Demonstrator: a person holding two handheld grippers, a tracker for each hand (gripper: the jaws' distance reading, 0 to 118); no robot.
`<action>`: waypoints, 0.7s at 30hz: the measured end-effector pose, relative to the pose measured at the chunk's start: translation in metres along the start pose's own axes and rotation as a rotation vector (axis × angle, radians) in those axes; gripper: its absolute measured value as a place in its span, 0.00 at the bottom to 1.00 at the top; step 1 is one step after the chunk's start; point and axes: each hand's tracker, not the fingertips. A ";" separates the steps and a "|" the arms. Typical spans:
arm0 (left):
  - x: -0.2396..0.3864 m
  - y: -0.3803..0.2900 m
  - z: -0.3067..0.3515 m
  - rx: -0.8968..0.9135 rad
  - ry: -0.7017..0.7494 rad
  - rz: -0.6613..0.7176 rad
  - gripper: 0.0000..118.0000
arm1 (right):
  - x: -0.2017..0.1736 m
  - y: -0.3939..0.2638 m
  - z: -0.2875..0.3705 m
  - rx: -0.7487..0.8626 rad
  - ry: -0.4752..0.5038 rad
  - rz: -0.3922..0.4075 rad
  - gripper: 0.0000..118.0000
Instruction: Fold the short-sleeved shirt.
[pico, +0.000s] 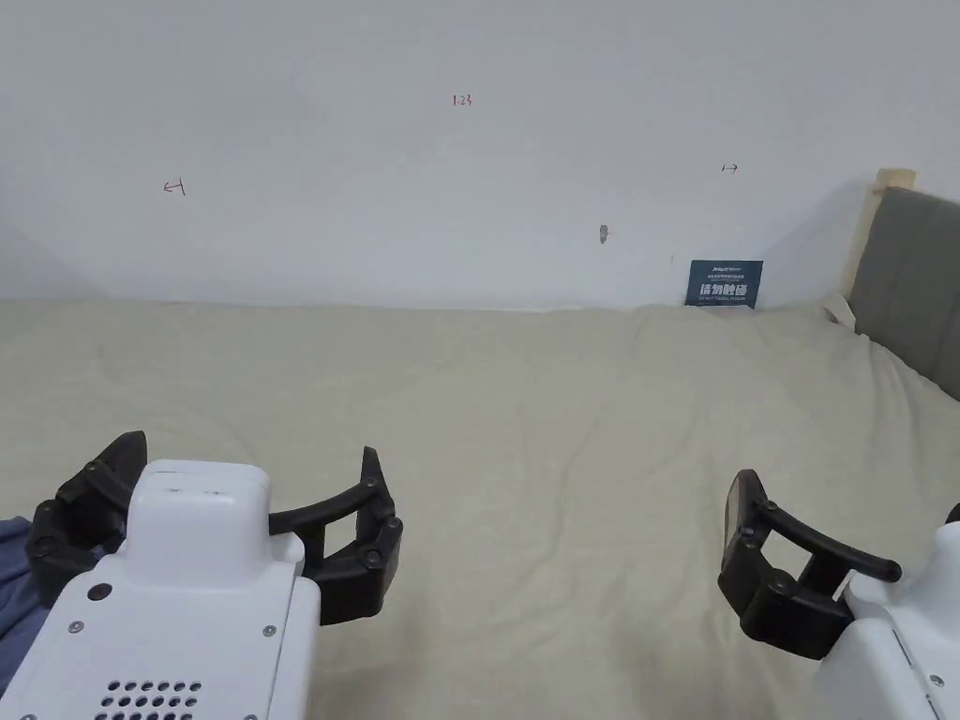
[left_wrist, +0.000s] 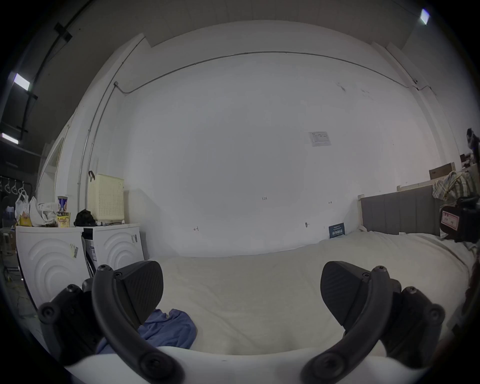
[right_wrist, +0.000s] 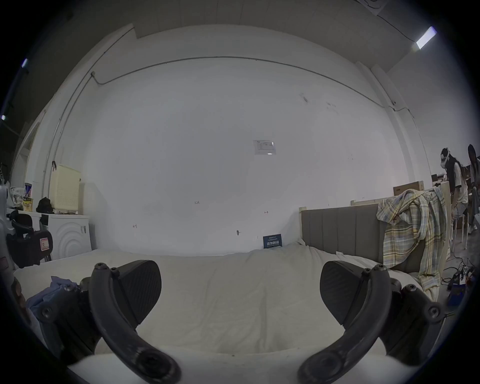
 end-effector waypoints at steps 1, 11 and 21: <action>0.000 0.001 -0.001 -0.009 -0.005 0.010 1.00 | 0.002 0.000 0.000 -0.003 0.007 -0.002 1.00; -0.002 -0.002 0.000 -0.007 -0.026 0.059 1.00 | 0.000 0.006 0.002 0.005 0.026 0.010 1.00; -0.004 0.000 -0.004 -0.043 -0.034 0.086 1.00 | -0.007 0.007 0.003 -0.018 0.002 0.090 1.00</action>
